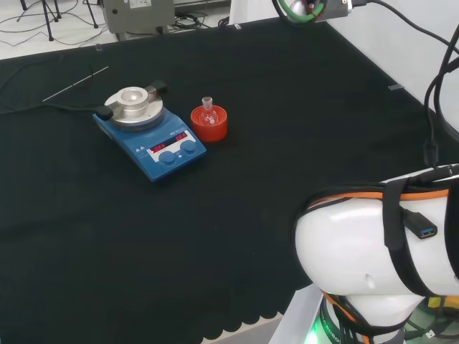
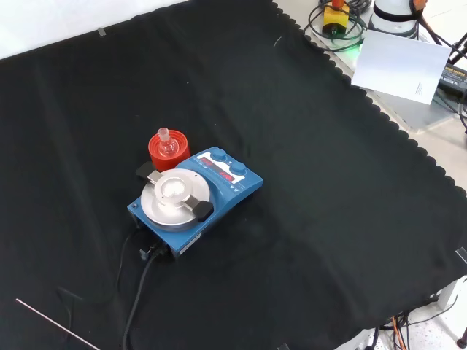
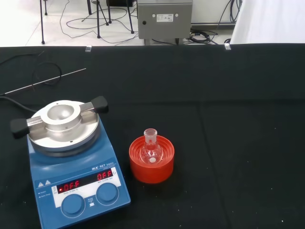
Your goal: Pick up the round-bottom flask.
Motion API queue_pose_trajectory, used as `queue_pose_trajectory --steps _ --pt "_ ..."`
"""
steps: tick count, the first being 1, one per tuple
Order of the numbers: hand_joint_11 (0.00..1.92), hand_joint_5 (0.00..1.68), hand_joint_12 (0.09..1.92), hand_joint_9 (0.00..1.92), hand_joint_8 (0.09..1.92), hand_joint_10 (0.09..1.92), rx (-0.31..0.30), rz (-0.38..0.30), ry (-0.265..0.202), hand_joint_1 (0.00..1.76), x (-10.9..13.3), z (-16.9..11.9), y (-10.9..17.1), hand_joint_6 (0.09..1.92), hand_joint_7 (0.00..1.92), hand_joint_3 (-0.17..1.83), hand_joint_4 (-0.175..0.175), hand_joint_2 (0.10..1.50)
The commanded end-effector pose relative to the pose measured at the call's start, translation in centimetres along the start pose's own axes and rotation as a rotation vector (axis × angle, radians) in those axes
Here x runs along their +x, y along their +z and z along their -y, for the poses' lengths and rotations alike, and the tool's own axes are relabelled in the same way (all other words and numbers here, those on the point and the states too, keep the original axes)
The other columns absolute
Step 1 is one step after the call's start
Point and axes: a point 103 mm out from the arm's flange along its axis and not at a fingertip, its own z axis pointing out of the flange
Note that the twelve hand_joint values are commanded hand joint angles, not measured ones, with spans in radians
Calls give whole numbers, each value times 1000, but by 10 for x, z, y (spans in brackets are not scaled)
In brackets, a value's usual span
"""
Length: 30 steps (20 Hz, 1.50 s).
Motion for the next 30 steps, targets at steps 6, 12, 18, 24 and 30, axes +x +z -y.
queue_pose_trajectory --steps 6,12,18,24,30 --pt "0 397 1067 179 482 601 -45 8 15 155 -14 27 -36 87 120 325 1 1248" --pt "0 400 1067 192 477 596 -38 23 23 180 5 23 -28 87 138 301 2 1243" --pt "0 431 1130 246 493 605 -48 7 37 357 18 12 -3 87 195 253 -6 1172" --pt "0 463 1194 294 512 616 -58 -34 36 462 15 -35 28 87 231 243 -15 1113" --pt "0 479 1224 320 524 624 -33 -98 9 509 0 -102 70 87 242 254 -20 1073"
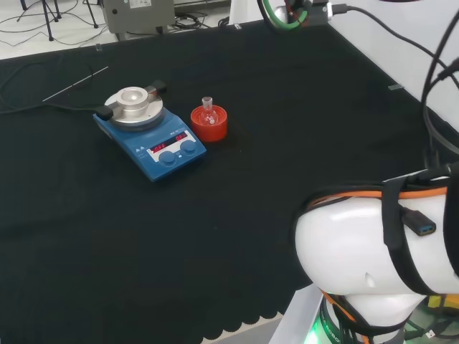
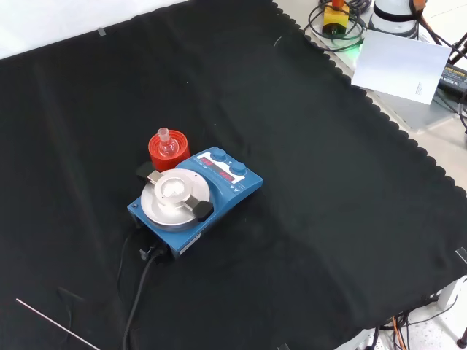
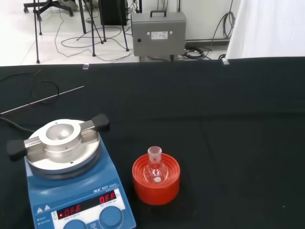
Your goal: Pick up the round-bottom flask.
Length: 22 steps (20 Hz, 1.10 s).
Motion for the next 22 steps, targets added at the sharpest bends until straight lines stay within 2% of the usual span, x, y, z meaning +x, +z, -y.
queue_pose_trajectory --steps 1,10,17,22 --pt "0 479 1225 322 524 625 28 -91 -16 511 -16 -84 66 87 243 255 -20 1070" --pt "0 477 1235 330 534 626 77 -167 -7 510 -37 -146 125 87 222 310 -22 1015" --pt "0 497 1247 349 552 631 89 -209 -37 561 -44 -179 167 87 226 368 -21 956" --pt "0 535 1253 375 565 627 131 -228 -54 636 -46 -198 200 87 252 410 -12 888"
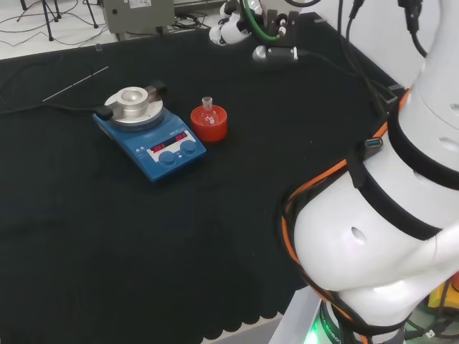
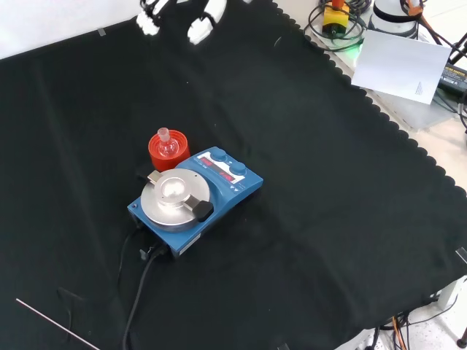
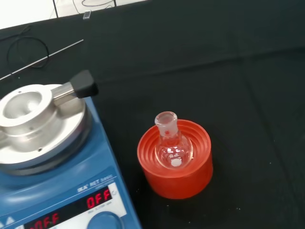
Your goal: Pick up the round-bottom flask.
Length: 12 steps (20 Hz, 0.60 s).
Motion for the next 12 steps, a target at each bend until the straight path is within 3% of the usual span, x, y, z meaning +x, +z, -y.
queue_pose_trajectory --steps 1,5,7,12 --pt "0 544 1253 381 566 623 -11 -64 -29 650 -21 -50 33 87 256 437 -11 867" --pt "0 601 1253 404 577 622 2 -90 -57 676 -11 -60 59 87 283 480 -11 834" --pt "0 629 1255 411 581 623 15 -138 -54 680 -20 -65 64 87 295 485 -11 831" --pt "0 654 1260 421 583 623 42 -118 -60 685 -25 -76 95 87 306 493 -11 827"
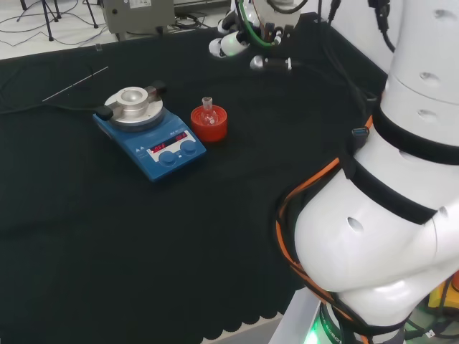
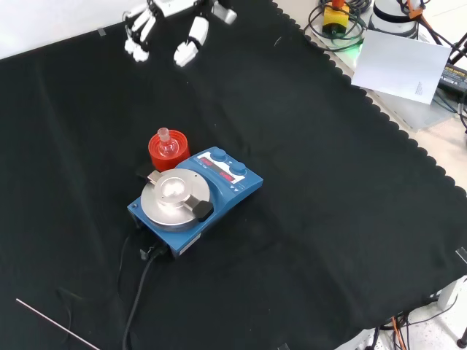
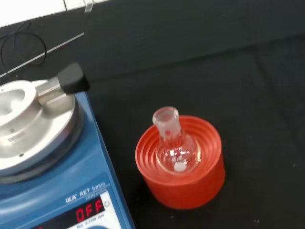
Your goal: Pick up the round-bottom flask.
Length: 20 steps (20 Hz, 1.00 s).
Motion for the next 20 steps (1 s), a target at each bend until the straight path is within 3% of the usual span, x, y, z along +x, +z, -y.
queue_pose_trajectory --steps 1,15,20 --pt "0 656 1261 422 583 623 27 -57 -31 685 -15 -36 57 87 307 494 -11 825" --pt "0 543 1239 393 563 609 58 -67 -26 702 -22 -51 97 87 252 516 -9 756" --pt "0 551 1232 386 563 610 56 -81 -27 733 -34 -52 99 87 246 519 -8 736"
